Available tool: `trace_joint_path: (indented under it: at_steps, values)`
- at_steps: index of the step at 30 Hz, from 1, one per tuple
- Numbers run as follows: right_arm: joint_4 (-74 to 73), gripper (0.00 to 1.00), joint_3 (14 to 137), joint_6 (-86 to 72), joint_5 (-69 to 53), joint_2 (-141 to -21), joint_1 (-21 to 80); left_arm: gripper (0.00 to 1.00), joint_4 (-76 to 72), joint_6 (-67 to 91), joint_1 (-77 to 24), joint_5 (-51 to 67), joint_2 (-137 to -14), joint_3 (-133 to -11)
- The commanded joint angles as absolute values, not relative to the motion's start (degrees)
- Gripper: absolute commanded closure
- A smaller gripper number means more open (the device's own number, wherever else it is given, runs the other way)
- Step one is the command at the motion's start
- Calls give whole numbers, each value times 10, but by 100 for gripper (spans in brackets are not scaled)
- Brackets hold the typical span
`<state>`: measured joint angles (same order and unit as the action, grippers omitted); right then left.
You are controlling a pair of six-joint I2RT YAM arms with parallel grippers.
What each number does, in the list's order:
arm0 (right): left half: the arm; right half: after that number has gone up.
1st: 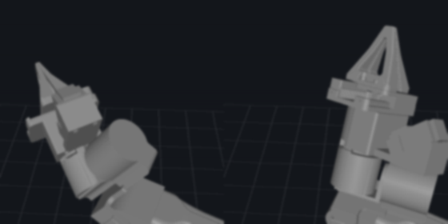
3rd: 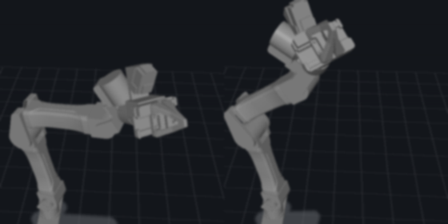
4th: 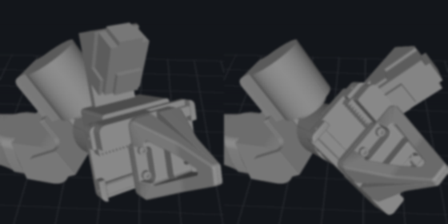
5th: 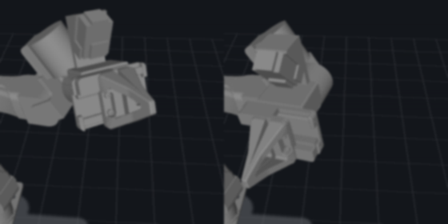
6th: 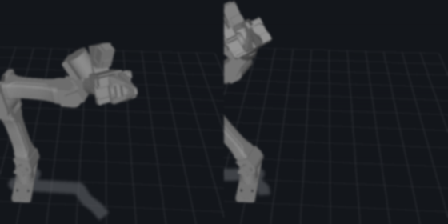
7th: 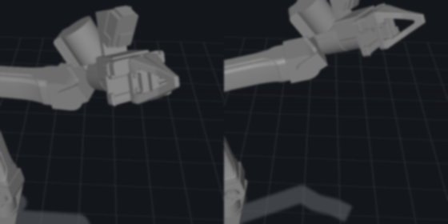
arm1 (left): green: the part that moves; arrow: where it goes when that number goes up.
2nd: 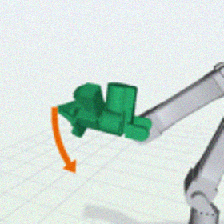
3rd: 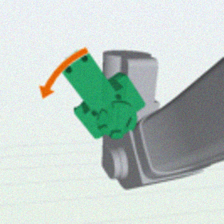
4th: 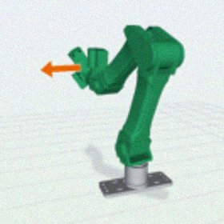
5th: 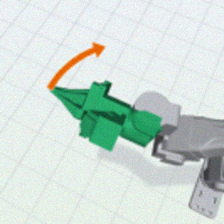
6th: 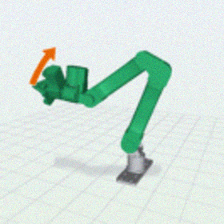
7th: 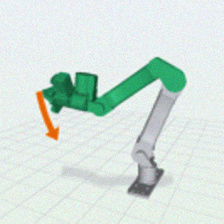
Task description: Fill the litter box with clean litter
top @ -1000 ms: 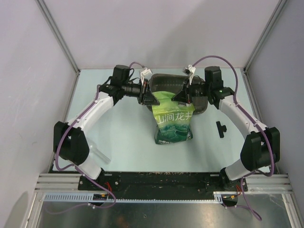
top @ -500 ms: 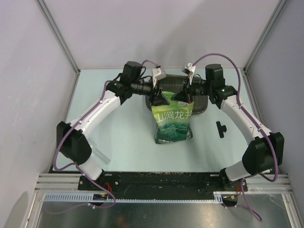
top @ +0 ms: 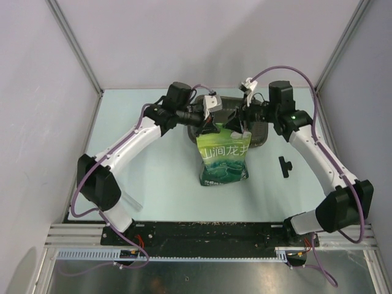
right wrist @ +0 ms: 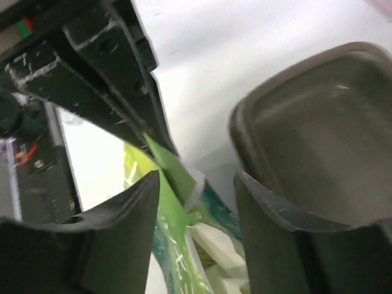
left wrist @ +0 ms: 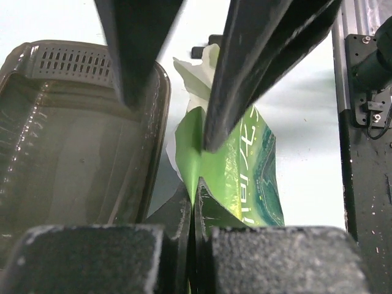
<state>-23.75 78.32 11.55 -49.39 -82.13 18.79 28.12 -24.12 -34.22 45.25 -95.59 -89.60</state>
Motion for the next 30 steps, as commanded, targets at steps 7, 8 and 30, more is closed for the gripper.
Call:
trace_joint_path:
  at_steps: [7, 8, 30]
  values:
    - [-406, 33, 906, 30, -156, -815, 198, 100, 287, -268, -352, 457, -918, -932]
    - [-419, 33, 909, 28, -157, -816, 199, 100, 286, -269, -353, 455, -916, -932]
    - [-512, 37, 885, 21, -230, -802, 195, 100, 285, -295, -374, 388, -871, -908]
